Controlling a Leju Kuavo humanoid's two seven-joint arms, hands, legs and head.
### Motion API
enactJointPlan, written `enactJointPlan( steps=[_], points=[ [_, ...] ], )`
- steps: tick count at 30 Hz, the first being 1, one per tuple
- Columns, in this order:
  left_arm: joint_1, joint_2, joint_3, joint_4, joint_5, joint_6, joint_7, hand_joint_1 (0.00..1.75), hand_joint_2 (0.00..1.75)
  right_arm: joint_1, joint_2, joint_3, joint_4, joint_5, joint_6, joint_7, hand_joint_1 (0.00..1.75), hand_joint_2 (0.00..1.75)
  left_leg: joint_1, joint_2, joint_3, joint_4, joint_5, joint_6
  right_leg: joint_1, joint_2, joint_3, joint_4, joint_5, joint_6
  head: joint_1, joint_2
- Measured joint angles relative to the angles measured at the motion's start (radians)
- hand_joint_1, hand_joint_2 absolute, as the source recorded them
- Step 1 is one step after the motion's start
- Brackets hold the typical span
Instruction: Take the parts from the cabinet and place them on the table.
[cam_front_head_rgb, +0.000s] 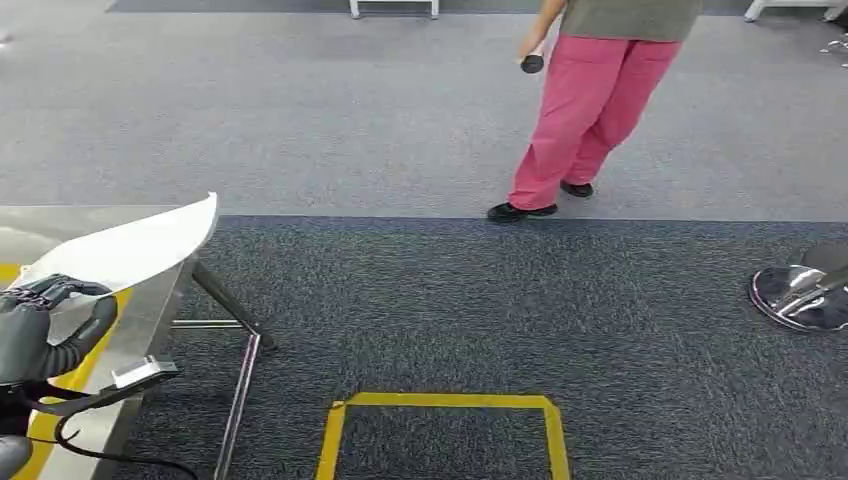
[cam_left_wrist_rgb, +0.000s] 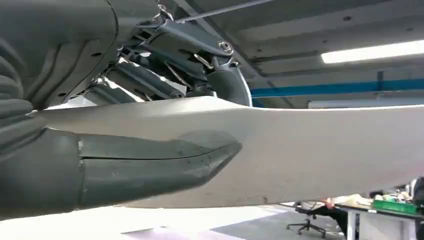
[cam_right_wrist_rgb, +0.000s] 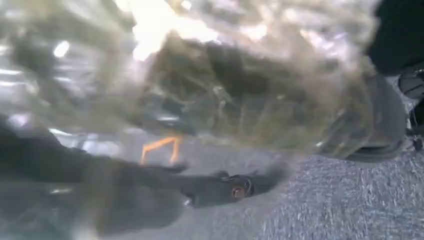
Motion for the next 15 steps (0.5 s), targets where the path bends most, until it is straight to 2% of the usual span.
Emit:
enactJointPlan(
  steps=[1, 2, 3, 4, 5, 6, 9, 10, 11, 12, 13, 14, 15],
  points=[
    [0.0, -0.002, 0.0, 0.0, 0.0, 0.0, 0.0, 1.75, 1.75, 0.001, 0.0, 0.0, 0.0, 0.0, 0.0, 0.0, 0.0, 0.0, 0.0, -0.012, 0.001, 0.0, 0.0, 0.0, 0.0, 0.0, -0.011, 0.009, 0.013, 0.0, -0.001, 0.0],
    [0.0, -0.003, 0.0, 0.0, 0.0, 0.0, 0.0, 1.75, 1.75, 0.002, 0.0, 0.001, 0.0, 0.0, 0.0, 0.0, 0.0, 0.0, 0.0, -0.023, 0.002, 0.0, 0.0, 0.0, -0.001, 0.001, 0.0, -0.027, 0.048, -0.001, 0.0, 0.0],
    [0.0, -0.005, 0.0, 0.0, 0.0, 0.0, 0.0, 1.75, 1.75, 0.002, 0.0, 0.002, 0.0, 0.0, 0.0, 0.002, 0.0, 0.0, 0.001, -0.035, 0.004, 0.001, 0.0, -0.001, -0.002, 0.004, 0.03, -0.099, 0.096, -0.002, 0.0, 0.0],
    [0.0, -0.005, 0.0, 0.0, 0.001, 0.0, 0.0, 1.75, 1.75, 0.002, 0.0, 0.002, 0.0, 0.0, 0.0, 0.002, 0.0, 0.0, 0.001, -0.046, 0.006, 0.001, -0.001, -0.003, -0.004, 0.015, 0.074, -0.198, 0.149, -0.005, 0.0, 0.0],
    [0.0, -0.006, 0.0, 0.0, 0.004, 0.0, 0.0, 1.75, 1.75, 0.002, 0.0, 0.002, 0.0, 0.0, -0.002, 0.002, 0.0, 0.0, 0.003, -0.056, 0.007, 0.001, -0.003, -0.006, -0.009, 0.05, 0.112, -0.283, 0.18, -0.005, 0.0, 0.0],
    [-0.001, -0.006, 0.0, 0.0, 0.008, -0.002, 0.0, 1.75, 1.75, 0.002, 0.0, 0.001, 0.0, 0.0, -0.003, 0.002, 0.0, 0.0, -0.004, -0.066, 0.001, 0.008, -0.005, -0.014, -0.013, 0.083, 0.124, -0.31, 0.166, -0.004, 0.0, 0.0],
    [0.0, -0.007, 0.0, 0.0, 0.011, -0.006, 0.0, 1.75, 1.75, 0.003, -0.001, 0.0, -0.006, 0.0, -0.003, -0.007, 0.0, 0.0, 0.007, -0.094, -0.008, 0.005, 0.005, -0.031, -0.004, 0.055, 0.132, -0.305, 0.167, -0.013, -0.001, 0.0],
    [0.0, -0.006, 0.0, -0.001, 0.013, -0.008, 0.0, 1.75, 1.75, 0.003, -0.004, 0.0, -0.012, 0.0, -0.005, -0.007, 0.0, 0.0, 0.007, -0.103, -0.008, 0.006, 0.004, -0.038, -0.009, 0.045, 0.134, -0.313, 0.172, -0.02, -0.002, 0.0],
    [0.001, -0.007, 0.0, -0.001, 0.019, -0.01, 0.0, 1.75, 1.75, 0.004, -0.01, 0.0, -0.018, 0.0, -0.007, -0.006, 0.0, 0.0, 0.006, -0.061, -0.013, 0.019, -0.011, -0.04, -0.01, 0.037, 0.137, -0.317, 0.175, -0.026, -0.001, 0.0],
    [-0.002, -0.006, 0.001, -0.002, 0.024, -0.017, 0.0, 1.75, 1.75, 0.009, -0.013, -0.004, -0.023, 0.0, -0.008, -0.006, 0.0, 0.0, 0.003, -0.019, -0.033, 0.061, -0.044, -0.045, -0.01, 0.029, 0.137, -0.318, 0.173, -0.032, -0.009, 0.0],
    [-0.003, -0.007, 0.001, -0.002, 0.033, -0.022, 0.0, 1.75, 1.75, 0.012, -0.016, -0.006, -0.026, 0.0, -0.011, -0.008, 0.0, 0.0, 0.004, -0.001, -0.066, 0.136, -0.085, -0.049, -0.009, 0.02, 0.137, -0.318, 0.172, -0.036, -0.009, 0.0],
    [-0.002, -0.008, -0.002, -0.002, 0.049, -0.028, -0.005, 1.75, 1.75, 0.014, -0.016, -0.007, -0.029, 0.0, -0.012, -0.009, 0.0, 0.0, 0.007, 0.006, -0.103, 0.217, -0.121, -0.051, -0.006, 0.013, 0.137, -0.317, 0.171, -0.038, -0.009, 0.0],
    [-0.001, -0.009, -0.003, -0.002, 0.067, -0.035, -0.014, 1.75, 1.75, 0.016, -0.018, -0.007, -0.03, 0.0, -0.014, -0.009, 0.0, 0.0, 0.008, 0.008, -0.136, 0.286, -0.144, -0.053, -0.005, 0.006, 0.136, -0.317, 0.17, -0.039, -0.009, 0.0]
  ],
)
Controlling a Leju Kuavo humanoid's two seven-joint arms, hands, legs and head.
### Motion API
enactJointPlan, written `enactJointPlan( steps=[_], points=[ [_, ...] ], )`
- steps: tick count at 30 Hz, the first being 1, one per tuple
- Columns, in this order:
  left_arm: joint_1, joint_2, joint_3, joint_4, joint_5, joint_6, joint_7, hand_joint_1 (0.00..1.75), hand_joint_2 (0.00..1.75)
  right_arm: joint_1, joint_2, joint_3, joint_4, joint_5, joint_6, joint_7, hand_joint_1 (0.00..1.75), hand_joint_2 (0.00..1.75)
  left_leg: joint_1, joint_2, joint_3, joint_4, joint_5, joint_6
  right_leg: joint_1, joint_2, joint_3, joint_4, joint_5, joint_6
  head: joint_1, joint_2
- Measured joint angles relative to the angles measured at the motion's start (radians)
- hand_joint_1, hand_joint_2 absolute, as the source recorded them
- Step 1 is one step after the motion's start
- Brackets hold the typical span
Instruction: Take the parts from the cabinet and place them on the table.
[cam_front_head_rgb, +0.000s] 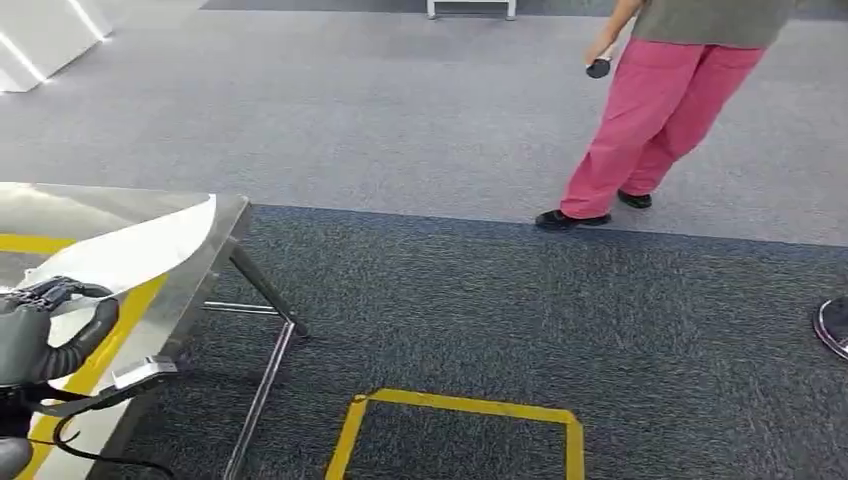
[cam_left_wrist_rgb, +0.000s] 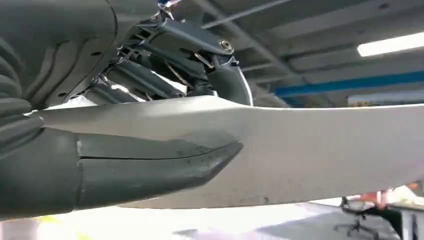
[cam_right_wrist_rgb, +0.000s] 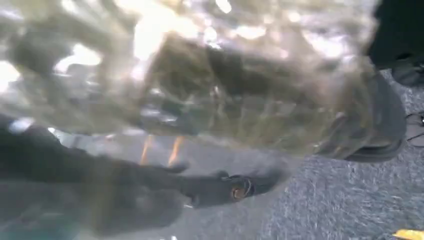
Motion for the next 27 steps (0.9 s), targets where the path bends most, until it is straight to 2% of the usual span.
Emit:
enactJointPlan(
  steps=[1, 2, 3, 4, 5, 6, 7, 8, 9, 12, 14, 19, 27],
  points=[
    [0.0, 0.0, -0.001, 0.0, 0.021, -0.004, -0.014, 1.75, 1.75, 0.001, 0.0, 0.0, 0.0, 0.0, -0.001, 0.0, 0.0, 0.0, 0.0, 0.0, -0.013, 0.027, 0.001, -0.001, 0.002, -0.006, 0.001, 0.0, 0.0, -0.001, 0.0, 0.0],
    [0.0, 0.0, -0.001, 0.0, 0.049, -0.009, -0.032, 1.75, 1.75, 0.0, 0.0, 0.0, 0.0, 0.0, -0.001, 0.0, 0.0, 0.0, 0.0, 0.0, -0.003, 0.009, 0.026, -0.001, 0.003, -0.01, 0.002, 0.0, -0.001, -0.001, 0.0, 0.0],
    [0.0, 0.0, 0.0, 0.0, 0.079, -0.02, -0.051, 1.75, 1.75, 0.0, 0.0, 0.0, 0.0, 0.0, -0.003, 0.0, 0.0, 0.0, 0.0, 0.0, 0.028, -0.05, 0.068, 0.002, 0.003, -0.014, 0.004, 0.0, -0.002, -0.001, 0.0, 0.0],
    [0.0, 0.0, 0.0, 0.0, 0.105, -0.031, -0.065, 1.75, 1.75, -0.001, 0.0, 0.0, 0.0, 0.0, -0.004, 0.0, 0.0, 0.0, 0.0, 0.001, 0.074, -0.139, 0.115, 0.005, 0.004, -0.017, 0.008, 0.0, -0.004, 0.0, 0.0, 0.0],
    [0.0, 0.0, 0.001, 0.0, 0.125, -0.042, -0.076, 1.75, 1.75, -0.001, 0.0, -0.001, -0.002, 0.0, -0.004, 0.0, 0.0, 0.0, -0.001, 0.003, 0.119, -0.223, 0.15, 0.011, 0.005, -0.019, 0.012, 0.0, -0.006, 0.003, 0.0, 0.0],
    [-0.001, -0.001, 0.002, 0.0, 0.141, -0.05, -0.084, 1.75, 1.75, -0.001, -0.001, -0.002, -0.004, 0.0, -0.005, 0.0, 0.0, 0.0, -0.004, 0.009, 0.14, -0.26, 0.135, 0.017, 0.009, -0.02, 0.011, 0.001, -0.008, 0.007, 0.001, 0.0],
    [-0.002, -0.003, 0.002, -0.001, 0.154, -0.058, -0.09, 1.75, 1.75, -0.002, -0.002, -0.002, -0.007, 0.0, -0.006, -0.001, 0.0, 0.0, -0.007, 0.007, 0.144, -0.281, 0.131, 0.021, 0.011, -0.02, 0.004, 0.007, -0.01, 0.011, 0.0, 0.0],
    [-0.001, -0.005, 0.002, 0.0, 0.165, -0.063, -0.094, 1.75, 1.75, -0.001, -0.003, -0.003, -0.009, 0.0, -0.007, -0.001, 0.0, 0.0, -0.006, 0.007, 0.142, -0.282, 0.135, 0.019, 0.011, -0.022, 0.001, 0.009, -0.01, 0.012, 0.002, 0.0],
    [-0.001, -0.008, 0.002, -0.001, 0.174, -0.071, -0.097, 1.75, 1.75, 0.0, -0.006, -0.003, -0.012, 0.0, -0.008, -0.001, 0.0, 0.0, -0.007, 0.006, 0.143, -0.283, 0.135, 0.012, 0.012, -0.022, -0.002, 0.008, -0.012, -0.003, 0.002, 0.0],
    [-0.003, -0.012, 0.002, -0.001, 0.183, -0.084, -0.098, 1.75, 1.75, 0.0, -0.008, -0.003, -0.016, 0.0, -0.008, 0.0, 0.0, 0.0, -0.01, 0.006, 0.145, -0.283, 0.131, 0.017, 0.009, -0.023, -0.004, 0.003, -0.012, 0.001, 0.002, 0.0],
    [-0.005, -0.013, 0.002, -0.001, 0.185, -0.1, -0.098, 1.75, 1.75, -0.001, -0.011, -0.003, -0.017, 0.0, -0.006, 0.0, 0.0, 0.0, -0.011, 0.006, 0.145, -0.283, 0.131, 0.018, 0.008, -0.022, -0.002, -0.001, -0.008, 0.009, 0.002, 0.0],
    [-0.004, -0.014, 0.002, 0.0, 0.185, -0.11, -0.098, 1.75, 1.75, -0.001, -0.013, -0.003, -0.02, 0.0, -0.007, 0.0, 0.0, 0.0, -0.014, 0.006, 0.144, -0.282, 0.132, 0.025, 0.005, -0.021, 0.007, -0.003, -0.005, 0.018, 0.002, 0.0],
    [-0.002, -0.015, 0.002, 0.0, 0.188, -0.109, -0.099, 1.75, 1.75, -0.001, -0.015, -0.003, -0.025, 0.0, -0.011, 0.0, 0.0, 0.0, -0.014, 0.006, 0.144, -0.282, 0.132, 0.025, 0.005, -0.021, 0.007, -0.003, -0.005, 0.02, 0.001, 0.0]
  ],
)
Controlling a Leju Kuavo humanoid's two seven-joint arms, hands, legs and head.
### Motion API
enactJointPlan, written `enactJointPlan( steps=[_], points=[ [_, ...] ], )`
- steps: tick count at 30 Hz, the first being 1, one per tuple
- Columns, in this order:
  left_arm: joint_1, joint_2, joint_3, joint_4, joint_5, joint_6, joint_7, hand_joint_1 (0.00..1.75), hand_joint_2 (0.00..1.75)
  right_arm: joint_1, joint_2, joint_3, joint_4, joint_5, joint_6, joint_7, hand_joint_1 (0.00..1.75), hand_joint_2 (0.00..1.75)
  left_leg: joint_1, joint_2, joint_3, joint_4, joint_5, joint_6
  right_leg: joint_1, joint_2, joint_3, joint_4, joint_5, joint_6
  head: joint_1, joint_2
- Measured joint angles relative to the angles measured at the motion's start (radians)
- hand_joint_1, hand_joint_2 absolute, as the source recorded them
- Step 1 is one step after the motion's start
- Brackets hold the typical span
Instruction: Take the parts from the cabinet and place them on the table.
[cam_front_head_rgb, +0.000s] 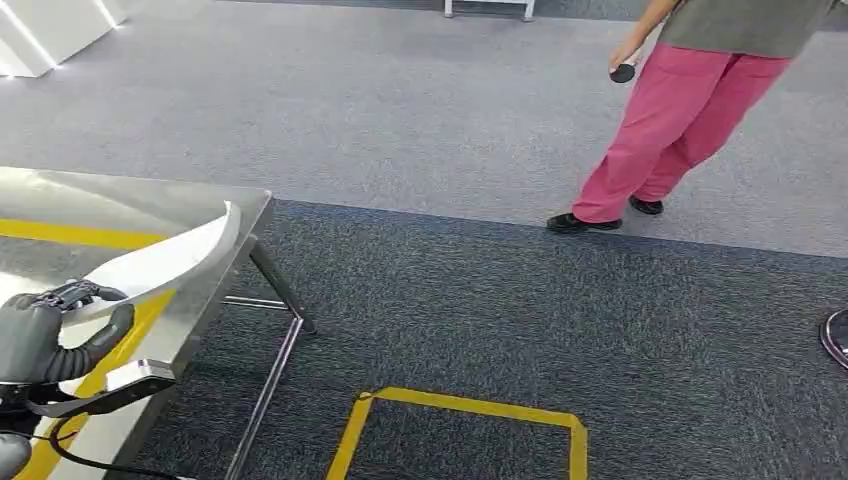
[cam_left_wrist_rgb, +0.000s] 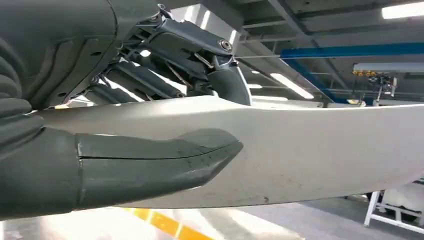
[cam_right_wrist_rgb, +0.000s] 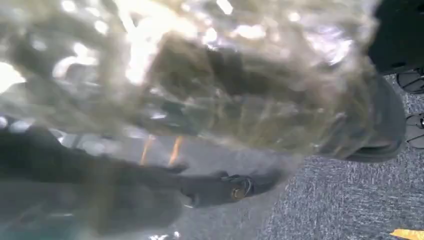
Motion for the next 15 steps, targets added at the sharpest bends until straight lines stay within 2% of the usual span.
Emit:
enactJointPlan(
  steps=[11, 15],
  points=[
    [0.0, -0.011, 0.002, 0.0, 0.024, -0.031, -0.006, 1.75, 1.75, -0.001, -0.001, 0.0, -0.005, 0.0, 0.004, 0.0, 0.0, 0.0, 0.002, 0.0, 0.0, 0.0, 0.0, 0.0, 0.002, 0.0, 0.0, 0.001, 0.0, 0.0, 0.0, 0.0],
    [0.002, -0.019, 0.002, 0.0, 0.033, -0.037, 0.012, 1.75, 1.75, -0.001, -0.002, 0.0, -0.005, 0.0, -0.001, 0.0, 0.0, 0.0, 0.002, 0.0, 0.0, 0.0, 0.0, 0.0, 0.002, 0.0, 0.0, 0.001, 0.0, 0.0, 0.0, 0.0]
  ],
)
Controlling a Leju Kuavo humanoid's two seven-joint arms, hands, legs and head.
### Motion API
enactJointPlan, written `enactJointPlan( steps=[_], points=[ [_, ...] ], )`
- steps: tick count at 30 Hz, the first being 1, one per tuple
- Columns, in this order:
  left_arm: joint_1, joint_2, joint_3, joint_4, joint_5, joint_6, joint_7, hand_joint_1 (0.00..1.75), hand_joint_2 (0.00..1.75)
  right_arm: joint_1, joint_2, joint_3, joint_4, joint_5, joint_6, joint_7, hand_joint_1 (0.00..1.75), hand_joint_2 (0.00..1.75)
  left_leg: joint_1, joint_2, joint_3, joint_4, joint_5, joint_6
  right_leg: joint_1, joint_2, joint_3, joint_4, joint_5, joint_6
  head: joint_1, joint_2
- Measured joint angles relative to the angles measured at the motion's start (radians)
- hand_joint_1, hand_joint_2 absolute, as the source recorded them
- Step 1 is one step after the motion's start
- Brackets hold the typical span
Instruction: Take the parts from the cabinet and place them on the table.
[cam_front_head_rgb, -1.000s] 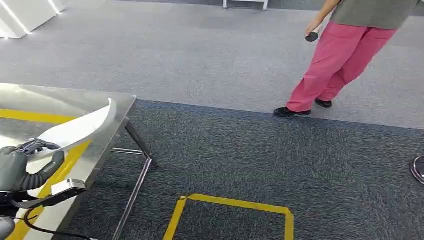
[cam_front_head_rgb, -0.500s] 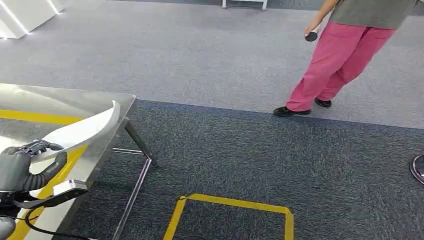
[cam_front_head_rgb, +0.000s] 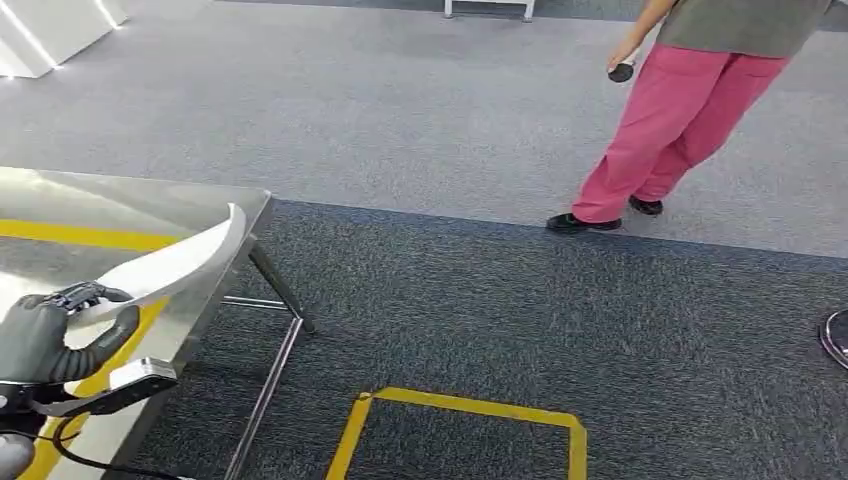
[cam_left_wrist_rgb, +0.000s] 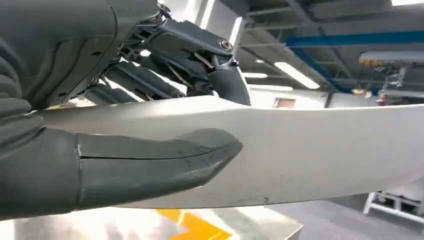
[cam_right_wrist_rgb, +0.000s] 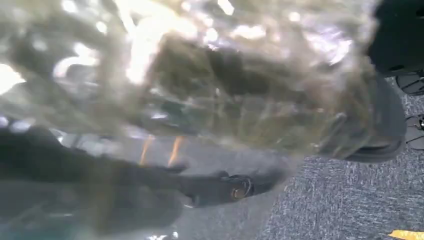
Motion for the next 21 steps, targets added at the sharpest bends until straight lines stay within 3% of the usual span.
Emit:
enactJointPlan(
  steps=[6, 11, 13, 15, 16, 18, 19, 20, 21],
  points=[
    [0.007, -0.013, 0.0, 0.001, 0.003, 0.003, 0.014, 1.75, 1.75, 0.001, -0.003, 0.0, -0.011, 0.0, -0.013, 0.0, 0.0, 0.0, -0.002, 0.0, 0.0, 0.003, -0.001, 0.001, -0.002, 0.0, 0.0, -0.002, 0.001, 0.002, 0.0, 0.0],
    [0.014, -0.014, 0.005, 0.001, 0.002, 0.008, 0.019, 1.75, 1.75, 0.001, -0.003, 0.0, -0.014, 0.0, -0.01, 0.0, 0.0, 0.0, -0.009, 0.0, -0.002, 0.002, -0.005, 0.024, -0.009, -0.003, 0.004, -0.01, 0.003, 0.018, -0.001, 0.0],
    [0.016, -0.015, 0.006, 0.001, 0.002, 0.013, 0.023, 1.75, 1.75, 0.0, -0.004, 0.0, -0.014, 0.0, -0.009, 0.0, 0.0, 0.0, -0.002, -0.003, 0.014, -0.018, -0.002, 0.034, -0.008, -0.003, 0.005, 0.013, 0.019, 0.032, 0.0, 0.0],
    [0.017, -0.017, 0.006, 0.001, 0.002, 0.016, 0.026, 1.75, 1.75, 0.0, -0.005, 0.0, -0.016, 0.0, -0.009, 0.0, 0.0, 0.0, 0.002, -0.002, 0.026, -0.026, -0.001, 0.037, -0.008, 0.009, -0.027, 0.069, -0.021, 0.033, 0.005, 0.0],
    [0.018, -0.018, 0.006, 0.001, 0.002, 0.019, 0.026, 1.75, 1.75, 0.001, -0.006, 0.0, -0.016, 0.0, -0.009, 0.0, 0.0, 0.0, 0.002, -0.002, 0.025, -0.026, -0.001, 0.037, -0.009, 0.013, -0.064, 0.138, -0.058, 0.032, 0.008, 0.0],
    [0.021, -0.021, 0.006, 0.001, 0.002, 0.019, 0.027, 1.75, 1.75, 0.001, -0.007, 0.0, -0.016, 0.0, -0.009, 0.0, 0.0, 0.0, 0.002, -0.002, 0.024, -0.025, -0.004, 0.038, -0.012, 0.015, -0.144, 0.28, -0.121, 0.04, 0.009, 0.0],
    [0.023, -0.022, 0.006, 0.002, 0.002, 0.02, 0.027, 1.75, 1.75, 0.001, -0.008, 0.0, -0.016, 0.0, -0.009, 0.0, 0.0, 0.0, 0.003, -0.002, 0.026, -0.025, -0.005, 0.036, -0.013, 0.015, -0.162, 0.302, -0.123, 0.043, 0.009, 0.0],
    [0.025, -0.024, 0.005, 0.002, 0.002, 0.021, 0.028, 1.75, 1.75, 0.002, -0.008, 0.0, -0.016, 0.0, -0.009, 0.0, 0.0, 0.0, 0.005, -0.004, 0.029, -0.024, -0.008, 0.032, -0.016, 0.015, -0.157, 0.281, -0.101, 0.046, 0.009, 0.0],
    [0.026, -0.024, 0.006, 0.002, 0.002, 0.021, 0.028, 1.75, 1.75, 0.003, -0.008, 0.001, -0.016, 0.0, -0.009, 0.002, 0.0, 0.0, 0.008, -0.005, 0.034, -0.024, -0.012, 0.027, -0.018, 0.015, -0.132, 0.224, -0.061, 0.048, 0.009, 0.0]
  ],
)
